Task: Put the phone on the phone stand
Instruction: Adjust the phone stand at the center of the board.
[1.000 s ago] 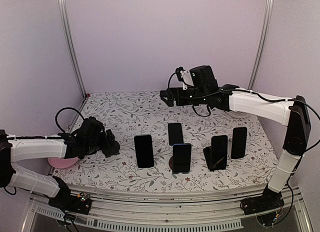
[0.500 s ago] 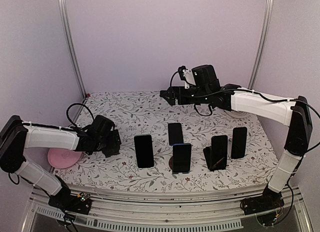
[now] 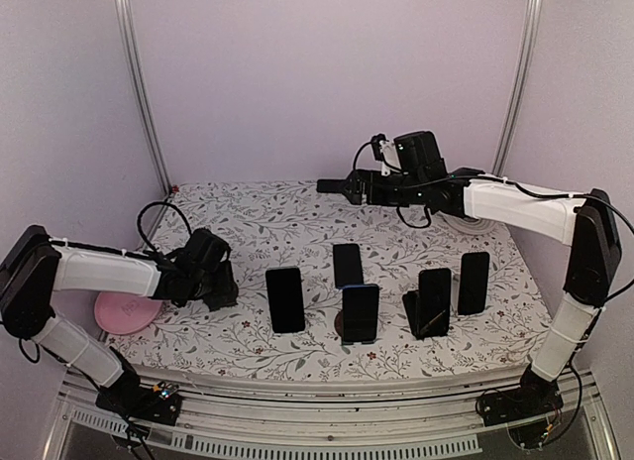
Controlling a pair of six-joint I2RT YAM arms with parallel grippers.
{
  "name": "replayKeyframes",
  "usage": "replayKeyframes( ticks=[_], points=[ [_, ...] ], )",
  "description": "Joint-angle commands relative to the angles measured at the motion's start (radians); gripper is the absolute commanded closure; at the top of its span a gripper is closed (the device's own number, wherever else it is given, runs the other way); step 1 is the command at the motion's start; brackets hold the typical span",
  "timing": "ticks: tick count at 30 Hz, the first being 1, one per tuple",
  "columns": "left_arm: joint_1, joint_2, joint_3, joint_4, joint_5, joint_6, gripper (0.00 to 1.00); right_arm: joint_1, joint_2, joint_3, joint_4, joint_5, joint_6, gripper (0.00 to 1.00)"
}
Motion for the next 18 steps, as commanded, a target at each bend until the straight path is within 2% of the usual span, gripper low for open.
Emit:
replayKeyframes(
  ticks=[1,11,18],
  points=[
    [-0.015,-0.026,-0.028,0.078,0.094,0.069,0.42,-0.031,0.047,0.017,-0.02,-0.036,0.02,0.01],
    [-0.047,-0.052,-0.06,0.098,0.227,0.112,0.42,-0.038,0.178,0.098,-0.145,0.032,-0.018,0.0],
    [-0.091,-0.072,-0.062,0.044,0.236,0.088,0.42,-0.036,0.269,0.142,-0.183,0.04,-0.03,0.0]
  ],
)
